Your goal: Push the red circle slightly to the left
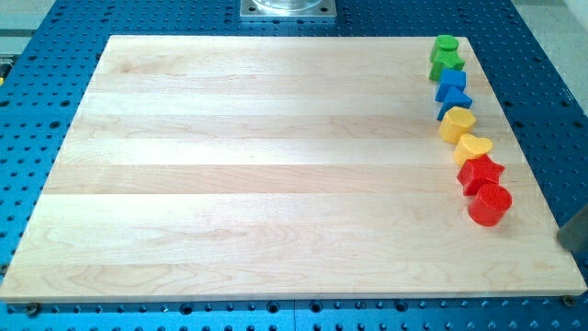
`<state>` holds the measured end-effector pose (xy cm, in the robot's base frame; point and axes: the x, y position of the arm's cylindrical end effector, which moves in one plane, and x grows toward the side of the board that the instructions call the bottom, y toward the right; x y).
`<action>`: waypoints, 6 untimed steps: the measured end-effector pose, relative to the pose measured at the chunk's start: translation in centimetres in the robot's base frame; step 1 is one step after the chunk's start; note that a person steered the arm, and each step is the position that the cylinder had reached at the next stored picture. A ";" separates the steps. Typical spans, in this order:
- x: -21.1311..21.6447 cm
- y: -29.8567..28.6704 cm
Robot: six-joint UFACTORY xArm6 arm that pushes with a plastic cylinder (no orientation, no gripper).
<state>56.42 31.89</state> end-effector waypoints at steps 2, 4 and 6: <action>-3.5 -6.2; -5.9 -17.6; -3.9 -7.8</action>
